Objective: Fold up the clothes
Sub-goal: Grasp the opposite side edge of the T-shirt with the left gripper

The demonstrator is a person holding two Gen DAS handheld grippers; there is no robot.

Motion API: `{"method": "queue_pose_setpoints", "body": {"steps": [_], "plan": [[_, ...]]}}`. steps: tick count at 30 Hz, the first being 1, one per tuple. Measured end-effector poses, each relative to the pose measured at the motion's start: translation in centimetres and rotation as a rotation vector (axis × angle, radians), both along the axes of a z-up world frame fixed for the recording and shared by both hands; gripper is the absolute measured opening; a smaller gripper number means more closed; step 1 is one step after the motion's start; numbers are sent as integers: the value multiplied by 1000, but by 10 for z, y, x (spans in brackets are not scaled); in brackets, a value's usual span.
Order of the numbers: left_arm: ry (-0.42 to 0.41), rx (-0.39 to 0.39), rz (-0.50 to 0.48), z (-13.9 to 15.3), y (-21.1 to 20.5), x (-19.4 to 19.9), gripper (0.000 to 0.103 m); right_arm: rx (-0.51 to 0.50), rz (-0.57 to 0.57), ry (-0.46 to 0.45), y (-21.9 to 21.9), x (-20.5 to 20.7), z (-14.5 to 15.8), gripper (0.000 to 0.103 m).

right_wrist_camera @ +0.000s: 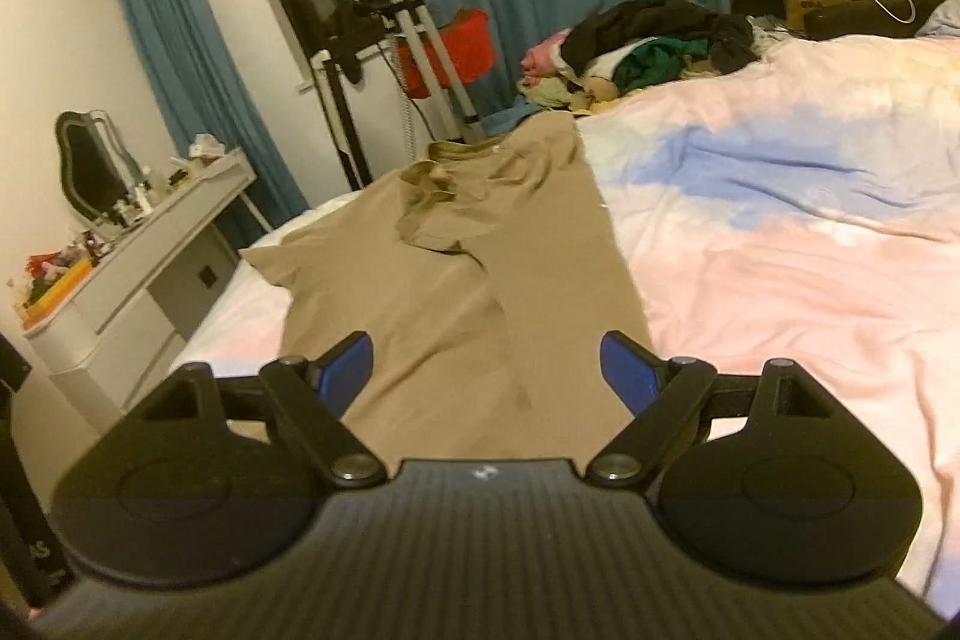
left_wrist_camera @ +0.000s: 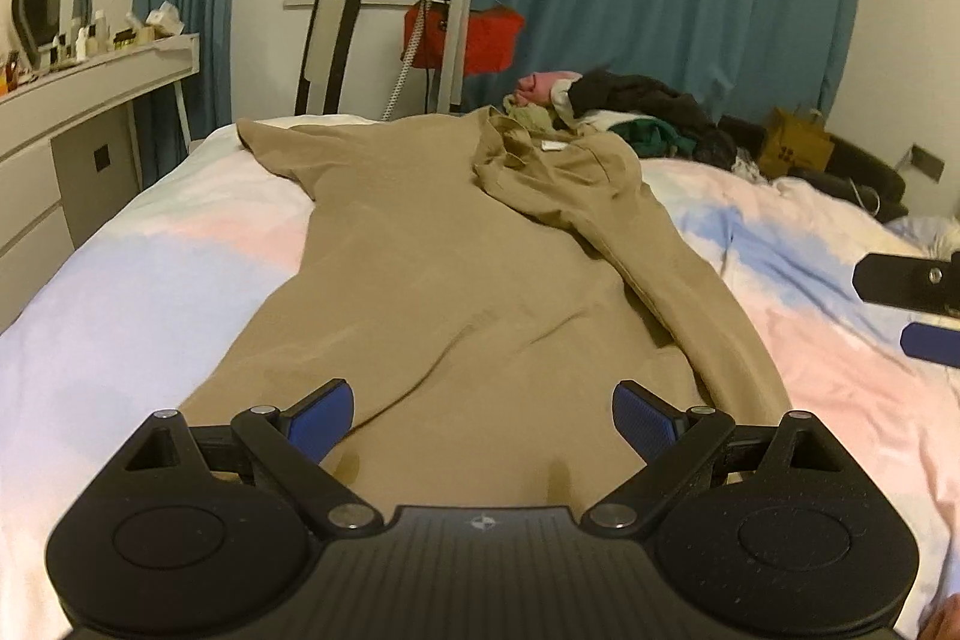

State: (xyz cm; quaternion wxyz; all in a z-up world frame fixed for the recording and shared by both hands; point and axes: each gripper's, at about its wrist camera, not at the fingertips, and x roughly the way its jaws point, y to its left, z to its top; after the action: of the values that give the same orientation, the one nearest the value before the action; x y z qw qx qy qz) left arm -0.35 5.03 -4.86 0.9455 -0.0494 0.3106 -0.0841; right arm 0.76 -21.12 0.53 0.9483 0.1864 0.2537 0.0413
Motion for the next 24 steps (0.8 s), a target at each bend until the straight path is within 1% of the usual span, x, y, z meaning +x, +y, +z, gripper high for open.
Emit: {"method": "queue_pose_setpoints", "body": {"steps": [8, 9, 13, 15, 17, 19, 20, 21, 24], "plan": [[41, -45, -56, -9, -8, 4, 92, 101, -11, 17, -27, -3, -3, 84], [57, -68, -73, -11, -10, 6, 91, 109, -16, 13, -34, -2, -1, 84], [142, -204, -163, -22, -21, 20, 84, 139, -67, -17, -67, -7, 7, 84], [188, -270, -218, -29, -28, 27, 78, 179, -107, -29, -85, -12, 8, 84], [241, -333, -294, -39, -39, 34, 75, 239, -137, -32, -101, -16, 6, 85], [289, -376, -364, -50, -51, 40, 70, 309, -154, -19, -112, -15, -1, 85], [311, -389, -393, -55, -56, 42, 64, 335, -157, -7, -114, -14, -4, 85], [330, -408, -410, -61, -58, 44, 61, 353, -151, 10, -115, -11, -8, 85], [382, -476, -441, -78, -60, 50, 58, 386, -126, 67, -112, -1, -19, 85]]}}
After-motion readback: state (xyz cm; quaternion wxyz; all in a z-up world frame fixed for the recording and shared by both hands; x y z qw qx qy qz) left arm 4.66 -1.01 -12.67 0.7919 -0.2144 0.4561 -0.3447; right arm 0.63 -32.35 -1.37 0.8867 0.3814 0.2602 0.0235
